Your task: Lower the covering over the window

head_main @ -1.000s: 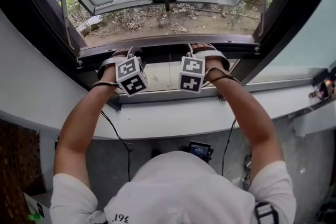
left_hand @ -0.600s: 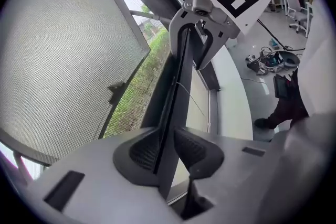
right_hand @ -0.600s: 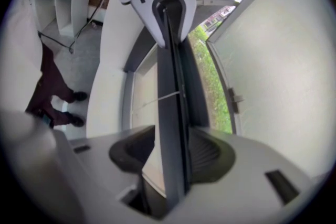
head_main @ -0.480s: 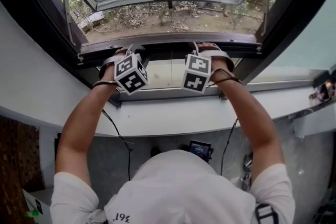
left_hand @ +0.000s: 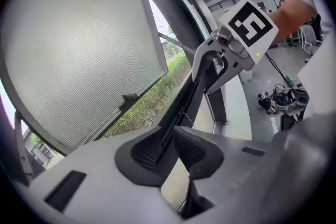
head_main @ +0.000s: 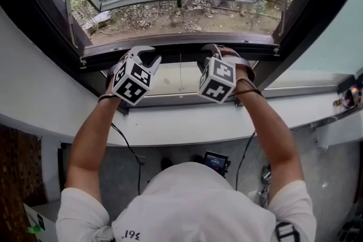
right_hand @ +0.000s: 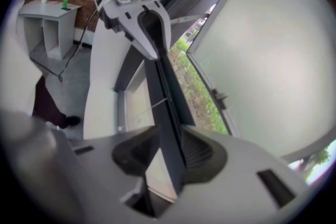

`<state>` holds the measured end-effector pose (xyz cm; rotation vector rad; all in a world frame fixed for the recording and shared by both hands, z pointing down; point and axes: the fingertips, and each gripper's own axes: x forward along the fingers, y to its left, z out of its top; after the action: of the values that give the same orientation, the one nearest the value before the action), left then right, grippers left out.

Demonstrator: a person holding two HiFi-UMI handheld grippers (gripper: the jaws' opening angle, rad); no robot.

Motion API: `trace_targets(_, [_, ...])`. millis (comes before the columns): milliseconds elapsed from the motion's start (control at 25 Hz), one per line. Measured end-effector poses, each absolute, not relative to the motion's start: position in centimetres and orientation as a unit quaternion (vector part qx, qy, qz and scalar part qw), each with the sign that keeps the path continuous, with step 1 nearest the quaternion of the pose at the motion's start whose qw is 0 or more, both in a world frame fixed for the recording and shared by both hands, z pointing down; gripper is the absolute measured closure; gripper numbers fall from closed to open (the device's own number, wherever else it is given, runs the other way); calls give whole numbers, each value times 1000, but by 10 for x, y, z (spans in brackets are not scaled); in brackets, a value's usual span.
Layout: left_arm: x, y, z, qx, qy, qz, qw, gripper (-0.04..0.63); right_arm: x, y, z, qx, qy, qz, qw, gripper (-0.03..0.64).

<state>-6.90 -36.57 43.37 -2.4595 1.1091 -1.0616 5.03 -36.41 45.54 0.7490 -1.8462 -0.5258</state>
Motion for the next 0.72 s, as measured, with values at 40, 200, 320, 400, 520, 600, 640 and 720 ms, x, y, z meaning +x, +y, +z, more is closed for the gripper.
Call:
trace_targets(40, [-67,-364,427,-847,386,-347,116,511,51,-363,450,320,-775,-216,501,491])
trace_targets(200, [-59,-351,401,-863,414,-276,91,521,55,-355,428,359,-803,-194,434,553])
trace_targets(320, [-53,-337,386,-870,437,-218,72,547,61,-348,413,382,-820,-179,387,567])
trace_targets(400, [-50,-328,378,-871,454,-180,60,555,66,-343,404,392,-828,-170,363,569])
trace_targets(520, [-46,-312,363,-871,475,-118,40,563,72,-334,397,397,-841,-156,333,571])
trace_targets(600, [-44,-302,358,-869,488,-81,23,567,77,-328,393,398,-850,-148,312,571])
trace_targets(640, [-43,-297,356,-867,493,-66,15,568,79,-326,391,397,-855,-145,301,571])
trace_targets(720, [-40,-286,356,-865,500,-44,0,568,82,-319,387,396,-863,-141,282,571])
